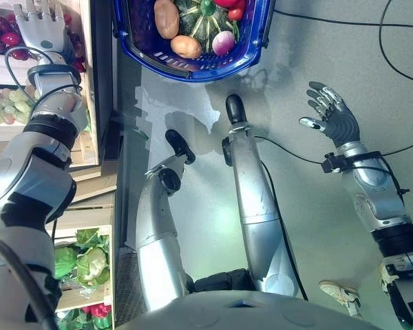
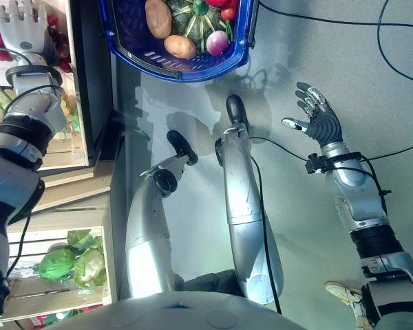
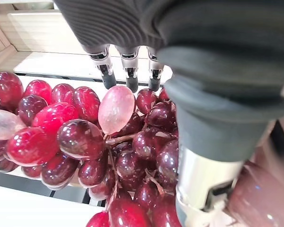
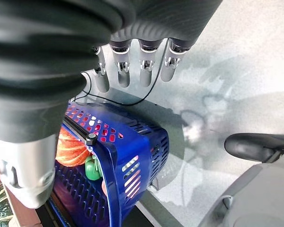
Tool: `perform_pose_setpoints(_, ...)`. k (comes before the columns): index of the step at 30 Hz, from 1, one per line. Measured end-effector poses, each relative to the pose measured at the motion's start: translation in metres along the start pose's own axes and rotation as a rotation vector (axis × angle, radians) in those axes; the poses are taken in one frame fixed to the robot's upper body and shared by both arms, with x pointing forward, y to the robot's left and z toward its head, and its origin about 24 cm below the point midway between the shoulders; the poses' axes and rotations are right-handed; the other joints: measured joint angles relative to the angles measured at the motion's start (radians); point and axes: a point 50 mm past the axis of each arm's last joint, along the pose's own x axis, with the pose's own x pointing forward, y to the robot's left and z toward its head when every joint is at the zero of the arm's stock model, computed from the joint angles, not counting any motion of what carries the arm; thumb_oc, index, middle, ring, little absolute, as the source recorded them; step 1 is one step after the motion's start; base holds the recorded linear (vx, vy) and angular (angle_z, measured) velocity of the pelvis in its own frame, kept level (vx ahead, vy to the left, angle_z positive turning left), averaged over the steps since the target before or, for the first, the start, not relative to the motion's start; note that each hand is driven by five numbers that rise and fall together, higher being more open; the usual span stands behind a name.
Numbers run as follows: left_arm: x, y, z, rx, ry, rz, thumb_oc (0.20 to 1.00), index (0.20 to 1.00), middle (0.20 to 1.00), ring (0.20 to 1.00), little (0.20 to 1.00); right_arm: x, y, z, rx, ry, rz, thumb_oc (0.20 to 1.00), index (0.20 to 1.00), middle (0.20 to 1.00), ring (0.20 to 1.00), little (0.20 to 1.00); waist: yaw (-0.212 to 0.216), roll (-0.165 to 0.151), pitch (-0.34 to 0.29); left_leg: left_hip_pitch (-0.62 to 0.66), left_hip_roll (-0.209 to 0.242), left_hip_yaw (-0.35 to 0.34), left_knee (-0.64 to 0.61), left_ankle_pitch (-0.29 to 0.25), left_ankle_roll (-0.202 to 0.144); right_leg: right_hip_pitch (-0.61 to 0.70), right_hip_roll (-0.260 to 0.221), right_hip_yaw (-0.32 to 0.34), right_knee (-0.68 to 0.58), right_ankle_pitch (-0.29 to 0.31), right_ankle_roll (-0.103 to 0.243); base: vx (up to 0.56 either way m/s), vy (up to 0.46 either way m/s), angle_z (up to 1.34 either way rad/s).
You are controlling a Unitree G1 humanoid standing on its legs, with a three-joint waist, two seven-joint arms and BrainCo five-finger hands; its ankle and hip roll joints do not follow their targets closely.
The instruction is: Pick up fruits and vegetables into the basket
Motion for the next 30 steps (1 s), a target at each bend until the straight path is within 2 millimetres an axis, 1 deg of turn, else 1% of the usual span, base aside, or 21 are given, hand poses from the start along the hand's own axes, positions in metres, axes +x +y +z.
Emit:
perform_pose_setpoints(2,0.0,0.0,-0.001,-0.002,0.006,0.002,1.0,1.0,1.0,1.0,1.0,0.002,-0.003,0.002,-0.017,-0.002,0.001,1.0,1.0,1.0,1.0,1.0,-0.002,0.0,0.0,-0.003,0.001,0.0,0.0,0.0,0.0,-0.002,0.0,-0.001,0.0,0.0,0.0,0.0,0.024,0.0)
perform_pose_setpoints(6,0.001,0.001,-0.002,0.003,0.024,0.013,1.0,1.0,1.0,1.0,1.0,0.001,-0.007,0.0,-0.026,0.012,-0.008,1.0,1.0,1.0,1.0,1.0,-0.001,0.0,0.0,-0.014,0.001,-0.003,0.0,0.0,0.0,-0.011,0.0,-0.003,-0.001,0.0,0.0,0.0,0.023,0.0)
perform_pose_setpoints(16,0.002,0.004,-0.008,0.025,0.082,-0.002,1.0,1.0,1.0,1.0,1.0,0.001,-0.008,0.0,-0.002,0.013,-0.014,1.0,1.0,1.0,1.0,1.0,0.0,0.0,0.0,-0.032,0.001,-0.006,0.0,0.0,0.0,-0.026,0.0,-0.006,-0.004,0.0,0.0,0.0,0.0,0.0)
perform_pose_setpoints(17,0.002,0.004,-0.008,0.026,0.083,-0.007,0.849,0.849,0.849,0.849,0.849,0.002,-0.008,0.0,0.0,0.013,-0.014,1.0,1.0,1.0,1.0,1.0,0.0,0.0,0.0,-0.032,0.001,-0.007,0.0,0.0,0.0,-0.026,0.0,-0.006,-0.004,0.0,0.0,0.0,0.0,0.0)
perform_pose_setpoints(18,0.002,0.002,-0.008,0.033,0.083,-0.023,0.2,0.2,0.2,0.2,0.2,0.002,-0.008,0.0,0.0,0.012,-0.014,1.0,1.0,1.0,1.0,1.0,0.0,0.0,0.0,-0.032,0.002,-0.007,0.0,0.0,0.0,-0.026,0.0,-0.006,-0.004,0.0,0.0,0.0,0.0,0.0)
perform_pose_setpoints(23,0.0,0.001,-0.005,0.064,0.083,-0.032,0.2,0.2,0.2,0.2,0.2,0.003,-0.008,0.001,0.007,0.006,-0.014,1.0,1.0,1.0,1.0,1.0,0.003,0.0,0.0,-0.031,0.002,-0.008,0.0,0.0,-0.001,-0.025,0.0,-0.007,-0.004,0.0,0.0,0.0,0.0,0.0)
perform_pose_setpoints(27,0.0,0.0,-0.009,0.067,0.093,-0.029,0.2,0.2,0.2,0.2,0.2,0.003,-0.009,0.002,0.003,0.005,-0.012,1.0,1.0,1.0,1.0,1.0,0.005,0.0,0.0,-0.028,0.003,-0.01,-0.001,0.001,-0.002,-0.021,0.0,-0.011,-0.006,0.0,0.0,0.0,0.0,0.0)
perform_pose_setpoints(30,-0.003,-0.009,-0.012,0.042,0.102,-0.067,0.2,0.2,0.2,0.2,0.2,0.003,-0.009,0.002,0.003,0.005,-0.011,1.0,1.0,1.0,1.0,1.0,0.005,0.0,0.0,-0.015,0.003,-0.016,-0.004,0.001,-0.001,0.0,-0.002,-0.019,-0.018,0.001,0.0,0.0,0.0,0.0)
